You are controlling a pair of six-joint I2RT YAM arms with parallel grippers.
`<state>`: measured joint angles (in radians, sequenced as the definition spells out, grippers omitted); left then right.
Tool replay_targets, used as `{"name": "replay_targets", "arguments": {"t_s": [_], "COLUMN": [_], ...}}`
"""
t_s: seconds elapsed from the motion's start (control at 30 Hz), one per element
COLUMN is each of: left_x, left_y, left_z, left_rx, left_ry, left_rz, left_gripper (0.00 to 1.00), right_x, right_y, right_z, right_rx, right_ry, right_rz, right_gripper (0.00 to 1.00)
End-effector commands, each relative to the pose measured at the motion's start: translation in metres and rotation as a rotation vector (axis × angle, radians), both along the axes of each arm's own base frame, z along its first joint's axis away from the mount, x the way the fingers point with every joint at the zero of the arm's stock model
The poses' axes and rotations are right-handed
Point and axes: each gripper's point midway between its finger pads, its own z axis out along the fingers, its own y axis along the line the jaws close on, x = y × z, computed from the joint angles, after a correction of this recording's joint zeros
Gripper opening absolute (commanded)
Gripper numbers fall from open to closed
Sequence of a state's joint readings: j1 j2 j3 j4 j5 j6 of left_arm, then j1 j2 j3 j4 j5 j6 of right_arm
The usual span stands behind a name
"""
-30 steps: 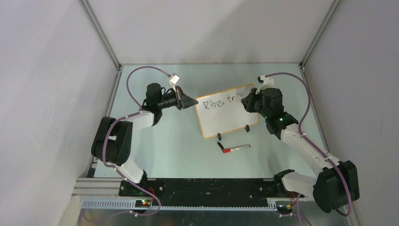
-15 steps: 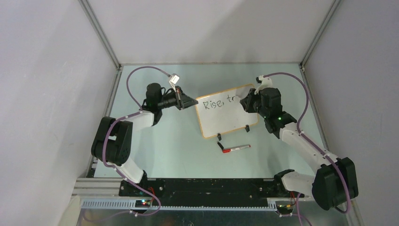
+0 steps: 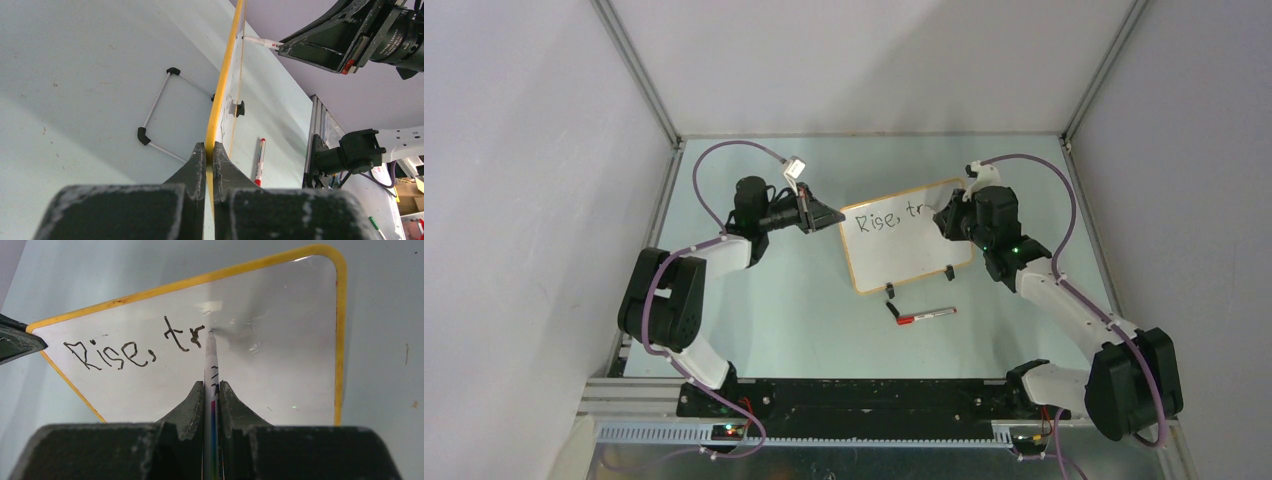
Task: Write a sentence on the whiteboard
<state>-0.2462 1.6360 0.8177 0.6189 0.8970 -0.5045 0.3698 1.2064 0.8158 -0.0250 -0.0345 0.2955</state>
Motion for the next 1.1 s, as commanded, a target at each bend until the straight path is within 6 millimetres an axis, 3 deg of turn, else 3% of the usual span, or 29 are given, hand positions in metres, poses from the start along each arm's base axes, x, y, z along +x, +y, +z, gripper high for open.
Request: {"name": "replay_targets", "arguments": {"t_s": [0.0,0.43,1.07], "left_x": [0.007,0.008,0.008], "left_y": [0.001,0.001,0.001], "left_z": [0.015,0.013,0.013], "left_rx": [0.008,0.011,0.013], "left_ry": [-0.073,-0.068,-0.068], "left_rz": [0.007,0.007,0.01], "left_gripper": [0.02,0.02,0.03], "right_x": [0.01,0.016,0.007], "right_y": [0.002,0.0,-0.007], "right_z": [0.021,0.022,0.008], "right_rx": [0.016,0.012,-0.024], "right_ry": [-0.06,-0.057,0.007], "right_rz": [-0.004,-0.023,-0.03], "right_gripper": [0.0,0.0,0.0]}}
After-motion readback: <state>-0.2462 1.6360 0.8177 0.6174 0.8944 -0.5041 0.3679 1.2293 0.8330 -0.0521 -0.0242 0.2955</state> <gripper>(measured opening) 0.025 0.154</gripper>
